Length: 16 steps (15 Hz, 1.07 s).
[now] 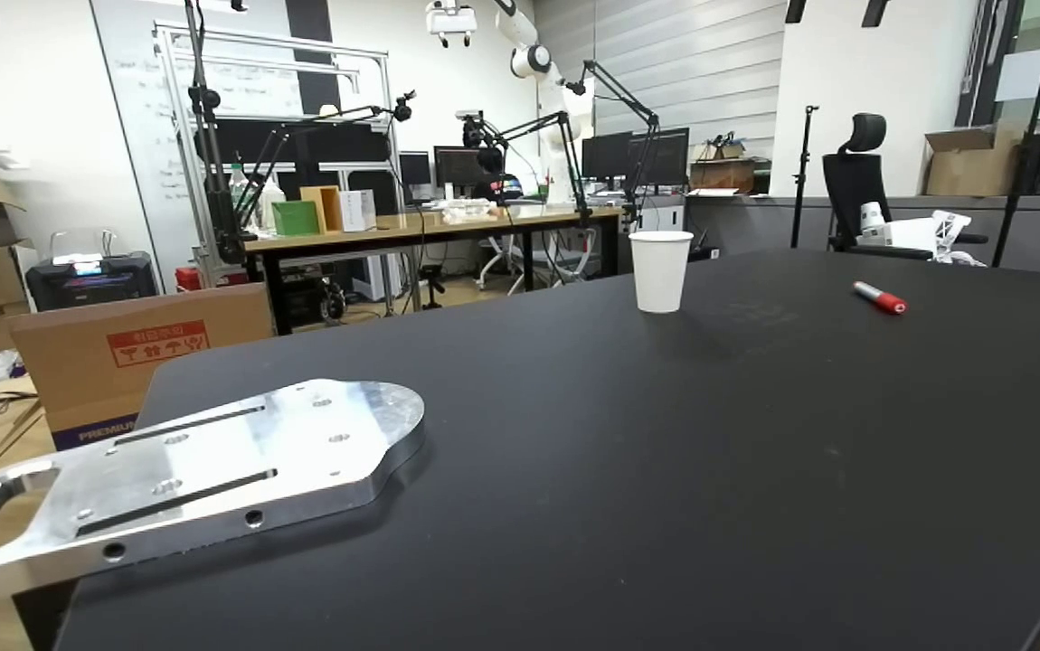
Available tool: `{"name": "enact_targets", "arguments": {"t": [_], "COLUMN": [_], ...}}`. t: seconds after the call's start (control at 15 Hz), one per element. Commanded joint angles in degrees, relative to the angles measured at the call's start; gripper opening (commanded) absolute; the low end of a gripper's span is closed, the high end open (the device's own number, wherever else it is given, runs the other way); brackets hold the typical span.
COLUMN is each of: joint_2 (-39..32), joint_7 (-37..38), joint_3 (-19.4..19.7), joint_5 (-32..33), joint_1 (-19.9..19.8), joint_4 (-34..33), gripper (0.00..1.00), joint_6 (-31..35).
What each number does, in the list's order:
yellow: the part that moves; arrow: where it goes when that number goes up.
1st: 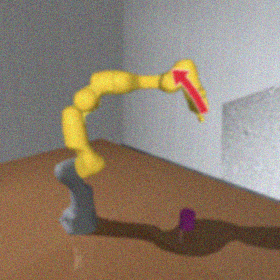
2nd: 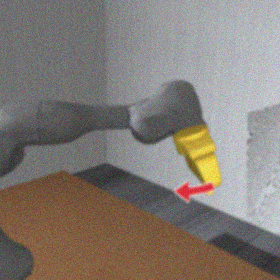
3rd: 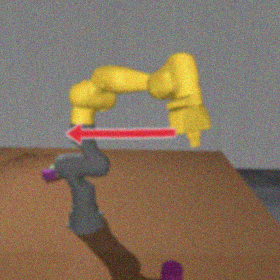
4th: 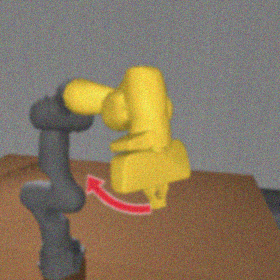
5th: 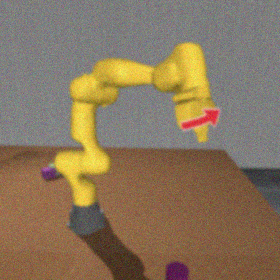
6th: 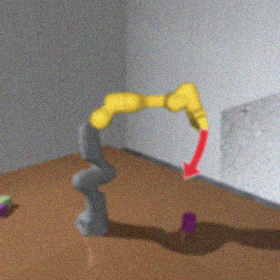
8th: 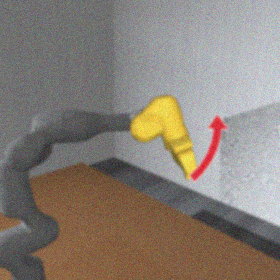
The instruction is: Pick up the pen from the table and put it in the white cup. Pick up the pen from the white cup and put it on the table. Pick up the pen from the table and put it in the white cup.
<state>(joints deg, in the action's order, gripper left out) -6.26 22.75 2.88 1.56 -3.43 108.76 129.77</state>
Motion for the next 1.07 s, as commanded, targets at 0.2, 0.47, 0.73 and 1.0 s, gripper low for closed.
{"name": "enact_targets", "arguments": {"t": [0.2,0.47,0.73,1.0], "joint_2": [3.4,2.5,4.3,4.4], "joint_7": [16.0,14.6,15.6,15.8], "joint_3": [3.5,4.0,4.2,4.2], "joint_5": [0.9,0.2,0.2,0.2], "joint_1": [-0.1,-0.9,-1.6,-1.5], "joint_4": [5.9,5.7,7.9,8.0], "gripper": [1.00,1.00,1.00,1.00], "joint_6": [4.1,3.3,3.3,3.3]}}
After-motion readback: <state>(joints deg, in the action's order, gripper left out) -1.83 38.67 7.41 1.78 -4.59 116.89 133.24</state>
